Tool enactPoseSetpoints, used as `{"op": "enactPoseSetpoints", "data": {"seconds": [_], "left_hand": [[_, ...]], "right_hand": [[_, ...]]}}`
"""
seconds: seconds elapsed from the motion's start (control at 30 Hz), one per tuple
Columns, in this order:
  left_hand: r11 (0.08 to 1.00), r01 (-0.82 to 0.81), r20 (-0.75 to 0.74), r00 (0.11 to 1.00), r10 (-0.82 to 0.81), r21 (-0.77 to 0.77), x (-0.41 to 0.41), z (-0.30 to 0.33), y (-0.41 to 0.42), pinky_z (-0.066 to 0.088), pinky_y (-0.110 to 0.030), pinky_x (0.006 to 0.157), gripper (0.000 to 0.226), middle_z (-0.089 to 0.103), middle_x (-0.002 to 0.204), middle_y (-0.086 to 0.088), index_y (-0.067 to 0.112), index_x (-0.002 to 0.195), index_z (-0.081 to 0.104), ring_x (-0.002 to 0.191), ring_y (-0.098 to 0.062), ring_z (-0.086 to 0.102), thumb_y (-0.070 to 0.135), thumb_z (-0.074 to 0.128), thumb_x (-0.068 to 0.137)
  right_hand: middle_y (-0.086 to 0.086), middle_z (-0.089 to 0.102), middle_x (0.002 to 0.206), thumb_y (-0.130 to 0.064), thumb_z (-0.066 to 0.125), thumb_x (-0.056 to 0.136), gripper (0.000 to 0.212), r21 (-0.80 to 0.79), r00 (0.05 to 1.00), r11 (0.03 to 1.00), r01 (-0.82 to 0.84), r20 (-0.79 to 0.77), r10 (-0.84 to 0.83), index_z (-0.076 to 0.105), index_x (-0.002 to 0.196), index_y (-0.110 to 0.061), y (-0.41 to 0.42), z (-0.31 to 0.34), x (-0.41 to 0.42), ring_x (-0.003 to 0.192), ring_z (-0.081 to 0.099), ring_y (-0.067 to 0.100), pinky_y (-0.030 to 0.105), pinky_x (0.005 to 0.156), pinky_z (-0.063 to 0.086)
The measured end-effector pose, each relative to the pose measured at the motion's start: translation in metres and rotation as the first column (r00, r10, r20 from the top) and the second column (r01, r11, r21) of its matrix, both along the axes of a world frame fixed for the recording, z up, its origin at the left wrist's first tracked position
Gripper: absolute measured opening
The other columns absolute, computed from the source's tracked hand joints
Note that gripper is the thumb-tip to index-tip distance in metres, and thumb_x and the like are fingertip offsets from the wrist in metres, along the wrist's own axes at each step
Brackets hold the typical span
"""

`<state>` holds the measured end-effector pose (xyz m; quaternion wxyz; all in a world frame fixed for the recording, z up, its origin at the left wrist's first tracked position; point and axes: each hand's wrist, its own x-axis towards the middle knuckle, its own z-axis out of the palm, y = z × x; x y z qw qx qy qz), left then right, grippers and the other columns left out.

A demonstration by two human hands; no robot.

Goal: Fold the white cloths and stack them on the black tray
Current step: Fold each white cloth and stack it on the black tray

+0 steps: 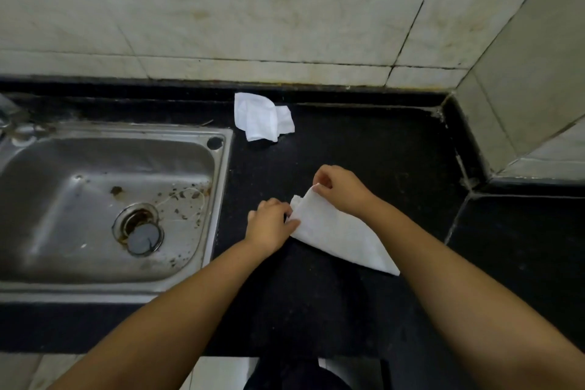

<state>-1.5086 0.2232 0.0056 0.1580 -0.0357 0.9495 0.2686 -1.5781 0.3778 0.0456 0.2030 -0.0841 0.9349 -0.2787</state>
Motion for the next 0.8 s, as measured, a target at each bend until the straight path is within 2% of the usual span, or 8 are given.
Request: {"op": "enactPoseSetpoints", "data": {"seconds": [0.1,0.17,0.43,0.53,0.63,0.7,0.77,0.8], "left_hand": [[0.997,0.0,0.028,1.0,0.002,-0.078,0.006,0.001,-0.002,0.034,-0.033,0.09,0.021,0.052,0.108,-0.001,0.021,0.079,0.058,0.109,-0.019,0.046,0.039,0.055,0.09],[0.996,-0.027,0.043,0.999,0.031,-0.09,0.015,-0.003,-0.004,0.035,-0.035,0.091,0.024,0.053,0.107,-0.002,0.022,0.077,0.059,0.109,-0.02,0.046,0.041,0.054,0.09],[0.985,-0.143,0.042,0.988,0.148,-0.1,0.027,-0.026,-0.007,0.034,-0.035,0.096,0.029,0.053,0.113,-0.002,0.022,0.096,0.067,0.112,-0.02,0.045,0.045,0.049,0.092],[0.976,-0.134,0.026,0.99,0.14,-0.172,0.029,-0.028,-0.005,0.034,-0.035,0.094,0.028,0.052,0.113,-0.002,0.021,0.096,0.065,0.111,-0.019,0.044,0.043,0.048,0.093],[0.966,-0.125,0.014,0.991,0.132,-0.228,0.029,-0.027,-0.001,0.034,-0.036,0.093,0.029,0.052,0.116,-0.003,0.02,0.104,0.06,0.112,-0.021,0.044,0.043,0.048,0.092],[0.973,-0.14,0.017,0.989,0.146,-0.186,0.026,-0.022,0.0,0.034,-0.037,0.096,0.037,0.049,0.123,-0.003,0.019,0.118,0.052,0.117,-0.022,0.042,0.044,0.052,0.09],[0.988,-0.141,0.073,0.987,0.145,-0.065,0.015,-0.014,0.002,0.034,-0.039,0.1,0.048,0.045,0.128,-0.002,0.022,0.129,0.045,0.122,-0.023,0.04,0.044,0.055,0.087],[0.991,-0.134,0.101,0.986,0.132,0.011,0.006,-0.006,0.003,0.036,-0.04,0.1,0.043,0.048,0.125,-0.002,0.021,0.125,0.05,0.121,-0.024,0.042,0.041,0.054,0.087]], "right_hand": [[0.0,0.06,0.106,-0.021,0.055,0.093,0.01,-0.011,1.0,1.0,0.02,0.021,-0.02,0.061,0.102,-0.02,-0.011,-0.015,-0.001,0.097,0.057,0.013,0.025,0.082,0.046],[0.0,0.061,0.105,-0.021,0.055,0.093,0.011,-0.004,0.999,1.0,0.011,0.039,-0.011,0.061,0.103,-0.02,-0.021,-0.027,0.001,0.097,0.058,0.013,0.027,0.084,0.047],[0.003,0.051,0.122,-0.026,0.055,0.093,0.018,0.183,0.985,0.978,-0.095,-0.124,0.119,0.059,0.11,-0.023,-0.034,-0.061,-0.003,0.115,0.048,0.02,0.039,0.101,0.043],[0.003,0.05,0.127,-0.028,0.056,0.092,0.033,0.216,0.985,0.97,-0.108,-0.109,0.134,0.05,0.124,-0.024,-0.036,-0.067,-0.002,0.12,0.047,0.021,0.039,0.103,0.041],[0.004,0.052,0.123,-0.032,0.052,0.094,0.029,0.336,0.977,0.928,-0.161,-0.077,0.197,0.053,0.121,-0.022,-0.038,-0.064,-0.001,0.115,0.05,0.021,0.039,0.1,0.04],[0.003,0.054,0.117,-0.031,0.052,0.094,0.025,0.269,0.987,0.952,-0.147,-0.025,0.16,0.055,0.116,-0.02,-0.035,-0.054,-0.001,0.111,0.052,0.019,0.037,0.098,0.043],[0.0,0.057,0.105,-0.027,0.054,0.094,0.02,0.04,0.996,0.997,-0.063,0.06,0.06,0.057,0.111,-0.018,-0.029,-0.034,-0.004,0.103,0.057,0.017,0.029,0.088,0.046],[0.0,0.058,0.101,-0.025,0.054,0.093,0.018,-0.07,0.997,0.997,-0.026,0.07,0.031,0.059,0.109,-0.017,-0.023,-0.02,-0.006,0.1,0.058,0.016,0.023,0.081,0.045]]}}
